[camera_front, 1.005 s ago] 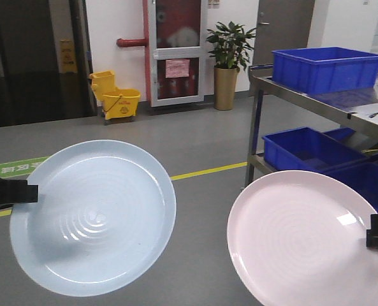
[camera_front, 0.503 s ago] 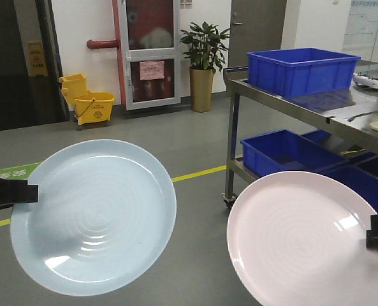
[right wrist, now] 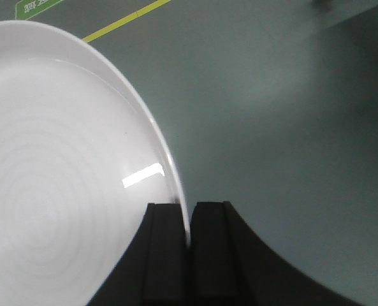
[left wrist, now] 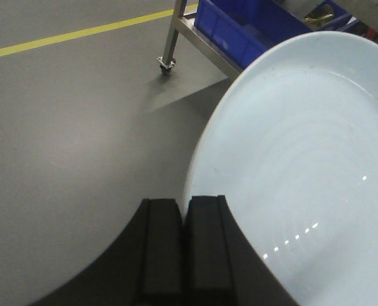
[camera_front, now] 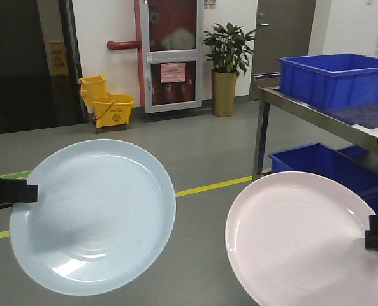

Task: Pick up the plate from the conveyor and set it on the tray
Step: 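Hold both plates raised while the base drives to the tray counter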

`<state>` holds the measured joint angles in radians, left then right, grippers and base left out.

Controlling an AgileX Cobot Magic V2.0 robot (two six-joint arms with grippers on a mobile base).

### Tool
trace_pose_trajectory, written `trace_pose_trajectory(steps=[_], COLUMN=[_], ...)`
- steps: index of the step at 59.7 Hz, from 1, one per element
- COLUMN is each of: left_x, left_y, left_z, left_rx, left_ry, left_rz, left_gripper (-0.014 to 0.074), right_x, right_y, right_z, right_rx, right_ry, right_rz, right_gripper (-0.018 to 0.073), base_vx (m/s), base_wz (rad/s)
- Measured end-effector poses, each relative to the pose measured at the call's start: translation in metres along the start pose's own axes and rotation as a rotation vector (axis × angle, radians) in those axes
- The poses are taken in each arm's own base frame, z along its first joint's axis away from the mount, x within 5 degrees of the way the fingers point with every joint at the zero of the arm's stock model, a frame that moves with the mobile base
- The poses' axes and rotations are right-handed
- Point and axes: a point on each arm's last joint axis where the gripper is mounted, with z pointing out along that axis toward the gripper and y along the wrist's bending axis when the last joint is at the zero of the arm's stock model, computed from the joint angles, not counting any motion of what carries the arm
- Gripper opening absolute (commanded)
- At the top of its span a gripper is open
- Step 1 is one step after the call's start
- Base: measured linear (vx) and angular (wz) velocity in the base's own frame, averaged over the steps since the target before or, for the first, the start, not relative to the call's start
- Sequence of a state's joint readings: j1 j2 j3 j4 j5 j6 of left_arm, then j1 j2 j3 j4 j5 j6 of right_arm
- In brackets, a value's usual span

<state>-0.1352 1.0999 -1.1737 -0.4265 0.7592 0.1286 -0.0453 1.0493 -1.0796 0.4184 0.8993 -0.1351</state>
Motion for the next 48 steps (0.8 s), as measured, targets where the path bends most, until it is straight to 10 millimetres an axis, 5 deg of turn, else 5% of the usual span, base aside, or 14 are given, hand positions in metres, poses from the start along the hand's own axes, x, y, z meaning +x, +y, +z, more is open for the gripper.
trace_pose_trajectory(steps=[48], left_x=[0.0], left_y=[0.0001], left_z=[0.0], left_rx=[-0.001], left_ry=[0.0], left_rz=[0.001], left_gripper=[-0.0006], right_x=[0.0], right_y=[0.0001], right_z=[0.0], right_rx=[-0.001], right_ry=[0.0], right_rz=[0.001], right_gripper=[-0.0009], base_vx=[0.45], base_wz=[-0.05])
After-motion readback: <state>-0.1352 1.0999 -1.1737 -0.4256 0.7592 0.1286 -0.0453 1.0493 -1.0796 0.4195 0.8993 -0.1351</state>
